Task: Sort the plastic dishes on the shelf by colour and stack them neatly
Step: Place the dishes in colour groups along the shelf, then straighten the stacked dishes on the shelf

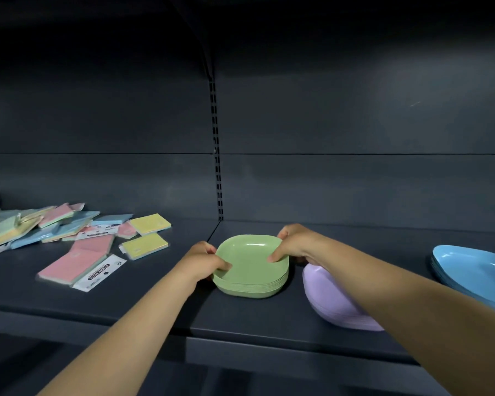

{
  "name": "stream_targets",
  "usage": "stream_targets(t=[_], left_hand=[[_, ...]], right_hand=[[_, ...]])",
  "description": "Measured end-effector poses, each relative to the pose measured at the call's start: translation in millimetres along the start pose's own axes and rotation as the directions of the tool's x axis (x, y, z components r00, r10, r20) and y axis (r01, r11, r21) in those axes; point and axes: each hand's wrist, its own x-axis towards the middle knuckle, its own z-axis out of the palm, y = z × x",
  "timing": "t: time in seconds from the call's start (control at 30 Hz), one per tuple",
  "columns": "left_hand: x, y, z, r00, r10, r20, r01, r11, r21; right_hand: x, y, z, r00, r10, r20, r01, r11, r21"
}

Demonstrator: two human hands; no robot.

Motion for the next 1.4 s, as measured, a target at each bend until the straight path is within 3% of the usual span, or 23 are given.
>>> stream_targets(t=[0.23, 0.3, 0.4, 0.5, 0.6, 0.9, 1.4], left_hand=[[-9.4, 37.1, -6.3, 0.985, 0.165, 0.053, -0.172, 0.904, 0.392], [-18.9, 56.5, -2.1, 0.956, 0.270, 0.117, -0.290, 0.802, 0.522], [-39.5, 92.6, 18.7, 0.875, 0.422, 0.236, -0.456, 0.557, 0.694], [-63.4, 131.5, 55.4, 0.798, 0.517, 0.308, -0.534, 0.372, 0.759], [-86.9, 166.6, 102.1, 0.734, 0.581, 0.351, -0.586, 0.282, 0.759], [-178.2, 251.2, 267.6, 0.626, 0.630, 0.460, -0.700, 0.193, 0.688], [-329.3, 367.4, 530.6, 0.523, 0.627, 0.577, -0.829, 0.216, 0.516]], right_hand=[[-29.0, 6.8, -39.5, 0.966, -0.213, -0.145, 0.163, 0.941, -0.295], [-42.3, 18.4, -60.3, 0.943, -0.289, -0.167, 0.182, 0.864, -0.469], [-65.7, 39.1, -95.9, 0.920, -0.362, -0.147, 0.179, 0.725, -0.665], [-92.0, 65.6, -132.8, 0.923, -0.357, -0.141, 0.137, 0.649, -0.748], [-123.4, 101.4, -171.8, 0.921, -0.345, -0.180, 0.083, 0.626, -0.775], [-235.7, 237.8, -305.2, 0.925, -0.260, -0.278, -0.058, 0.626, -0.778], [-408.3, 468.6, -462.6, 0.901, -0.115, -0.418, -0.243, 0.664, -0.707]])
